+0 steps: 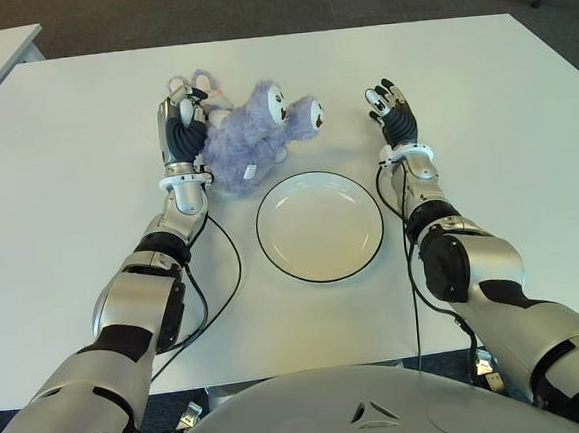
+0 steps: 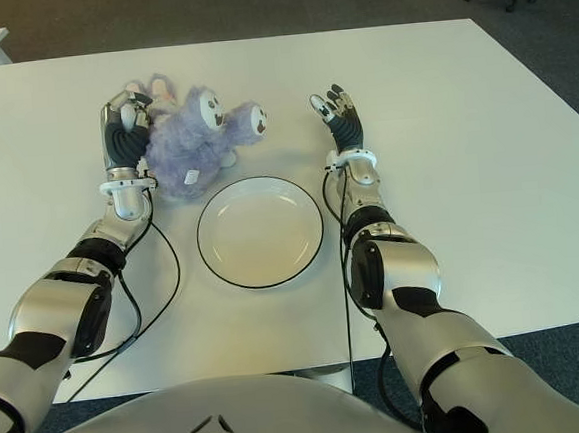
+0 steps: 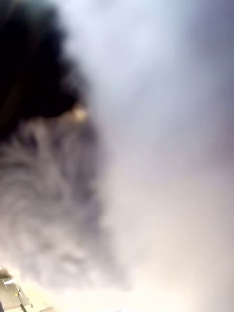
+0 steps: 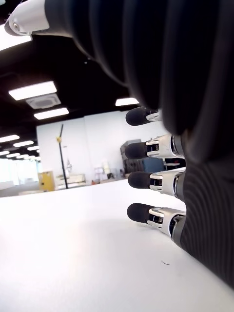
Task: Put the doll into the plate.
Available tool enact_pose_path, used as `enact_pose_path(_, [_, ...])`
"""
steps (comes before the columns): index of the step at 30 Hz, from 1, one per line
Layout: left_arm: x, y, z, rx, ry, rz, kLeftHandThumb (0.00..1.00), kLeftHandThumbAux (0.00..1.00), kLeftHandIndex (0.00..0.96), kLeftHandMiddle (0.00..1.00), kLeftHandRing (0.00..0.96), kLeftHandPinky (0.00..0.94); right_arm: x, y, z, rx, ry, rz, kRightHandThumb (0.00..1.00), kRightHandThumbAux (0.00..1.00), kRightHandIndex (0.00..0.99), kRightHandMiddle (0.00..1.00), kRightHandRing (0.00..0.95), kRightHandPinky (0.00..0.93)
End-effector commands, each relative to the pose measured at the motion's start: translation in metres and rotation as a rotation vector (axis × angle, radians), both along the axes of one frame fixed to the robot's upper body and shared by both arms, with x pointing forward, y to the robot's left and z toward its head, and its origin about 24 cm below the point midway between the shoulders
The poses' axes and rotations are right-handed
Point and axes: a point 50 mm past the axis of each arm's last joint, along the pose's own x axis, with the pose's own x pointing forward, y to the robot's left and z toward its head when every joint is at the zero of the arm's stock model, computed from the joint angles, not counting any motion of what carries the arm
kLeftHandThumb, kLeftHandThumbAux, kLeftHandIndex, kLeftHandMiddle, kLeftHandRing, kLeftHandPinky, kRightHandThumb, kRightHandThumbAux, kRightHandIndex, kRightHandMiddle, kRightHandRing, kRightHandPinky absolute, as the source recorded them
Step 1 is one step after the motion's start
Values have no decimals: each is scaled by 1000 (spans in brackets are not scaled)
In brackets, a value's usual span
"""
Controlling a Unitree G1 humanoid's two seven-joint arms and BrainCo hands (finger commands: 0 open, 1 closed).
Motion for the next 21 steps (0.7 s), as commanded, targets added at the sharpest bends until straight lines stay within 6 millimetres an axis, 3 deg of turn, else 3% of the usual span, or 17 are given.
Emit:
enact_pose_path(1, [0,-3,-4,-6,29,-8,747,694,443,852,858,856,-23,3,-45,29,185,-6,75,596,22,42,39,52])
enact_pose_path(21, [5,-3,6,-6,-1,-23,746,694,443,853,863,854,-23,5,-45,29,187,-2,75,580,22,42,37,51])
